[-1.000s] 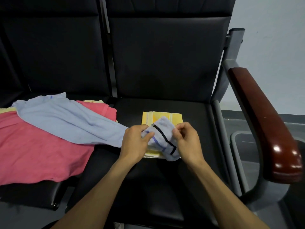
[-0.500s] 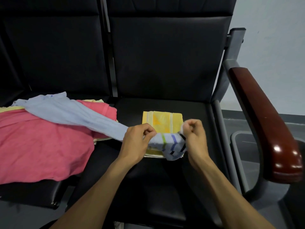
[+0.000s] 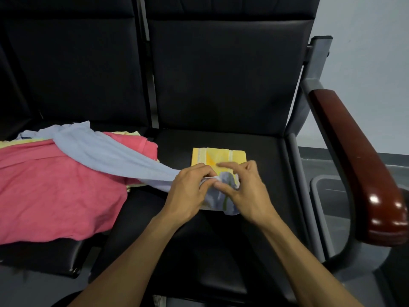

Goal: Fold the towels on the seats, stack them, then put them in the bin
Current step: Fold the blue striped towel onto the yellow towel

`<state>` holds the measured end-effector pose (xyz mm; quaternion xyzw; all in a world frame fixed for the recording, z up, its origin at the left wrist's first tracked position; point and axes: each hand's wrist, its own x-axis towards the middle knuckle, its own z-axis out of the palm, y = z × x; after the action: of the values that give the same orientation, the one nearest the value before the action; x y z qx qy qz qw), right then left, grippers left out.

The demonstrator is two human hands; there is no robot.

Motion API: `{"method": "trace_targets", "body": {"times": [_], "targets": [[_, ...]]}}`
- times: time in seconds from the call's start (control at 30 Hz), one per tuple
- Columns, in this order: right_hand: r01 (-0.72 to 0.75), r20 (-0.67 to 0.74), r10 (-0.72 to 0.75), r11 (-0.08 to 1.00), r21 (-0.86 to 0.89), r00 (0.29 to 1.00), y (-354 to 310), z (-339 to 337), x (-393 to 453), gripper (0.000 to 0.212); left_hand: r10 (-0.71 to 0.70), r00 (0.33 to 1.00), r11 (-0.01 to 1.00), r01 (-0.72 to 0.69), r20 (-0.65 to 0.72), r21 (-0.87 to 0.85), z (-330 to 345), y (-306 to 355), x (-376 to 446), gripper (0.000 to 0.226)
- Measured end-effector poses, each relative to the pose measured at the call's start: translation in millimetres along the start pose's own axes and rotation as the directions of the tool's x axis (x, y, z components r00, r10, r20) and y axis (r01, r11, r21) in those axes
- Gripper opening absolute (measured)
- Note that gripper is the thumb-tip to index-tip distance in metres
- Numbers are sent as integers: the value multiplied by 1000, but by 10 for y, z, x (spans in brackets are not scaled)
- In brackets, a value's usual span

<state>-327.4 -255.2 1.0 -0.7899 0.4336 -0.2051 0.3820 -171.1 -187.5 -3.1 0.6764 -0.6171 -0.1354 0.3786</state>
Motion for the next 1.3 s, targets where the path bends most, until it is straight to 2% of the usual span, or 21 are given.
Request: {"method": "trace_targets", "body": {"times": [0.07,0.13,0.2,0.23,0.33,0.37,0.43,0.57,0.63,0.7,0.73,0.8,0.87,0.93,1.0,1.03,1.1,1.13,1.17,1.23,1.3], "targets": [[12,-85,-13,1000,-5,996,-30,27,-6,6,-9,1000,1000,9,-5,7,5,1,-5,10],[-55,-306,59,998,20,950,20,-18,18,13,-57,997,997,59,-50,48,-5,-41,-6,11],[-89,-432,99,995,43,896,38,-85,33,11,-86,992,992,94,-93,89,-25,-77,-10,12],[-73,-415,71,997,11,907,24,-104,19,7,-84,992,992,93,-94,87,-34,-84,-15,11],[26,-118,-36,996,-81,992,2,-41,-24,29,-30,999,997,32,-22,63,-27,-21,-26,10],[58,-69,-65,994,-96,996,-8,-6,-31,26,-18,1000,997,18,-4,69,-17,0,-28,9],[61,-136,-76,992,-111,988,-34,30,-34,6,-30,999,996,31,-15,82,-2,2,-28,8],[-95,-419,71,995,-37,905,54,-76,24,12,-80,990,985,96,-113,143,-36,-53,-24,10],[-55,-338,28,996,-70,941,65,-103,13,6,-74,993,986,87,-93,142,-38,-32,-24,14],[45,-152,-66,990,-137,986,53,-21,-8,19,-57,998,989,60,-28,133,-12,24,-36,15],[76,-115,-95,984,-158,989,37,24,-15,14,-58,998,988,58,-7,143,2,44,-41,14],[36,-224,-65,991,-132,972,12,59,-10,12,-89,996,982,90,-17,165,4,45,-39,13],[-68,-444,66,998,12,894,41,-17,18,18,-115,991,976,126,-72,177,-22,12,-30,13],[-81,-526,97,995,54,845,78,-90,30,15,-116,988,970,135,-105,203,-32,-1,-29,14],[1,-376,-17,999,-44,926,56,-89,1,8,-92,995,975,98,-36,200,-8,40,-41,15],[44,-239,-65,995,-92,969,37,-37,-22,22,-75,997,981,71,12,183,15,68,-55,13],[107,-95,-120,986,-130,988,16,43,-24,21,-62,997,983,52,53,175,35,110,-72,10],[103,-120,-119,986,-134,986,-1,59,-19,11,-70,997,981,62,37,186,32,112,-74,9],[76,-213,-106,987,-144,971,-12,64,-8,14,-85,996,975,81,10,205,20,103,-72,9],[7,-429,-22,999,-38,903,-9,2,6,20,-124,992,962,128,-33,243,-25,80,-64,12],[-17,-534,50,998,65,844,18,-80,7,19,-156,985,959,169,-74,227,-67,64,-50,16]]}}
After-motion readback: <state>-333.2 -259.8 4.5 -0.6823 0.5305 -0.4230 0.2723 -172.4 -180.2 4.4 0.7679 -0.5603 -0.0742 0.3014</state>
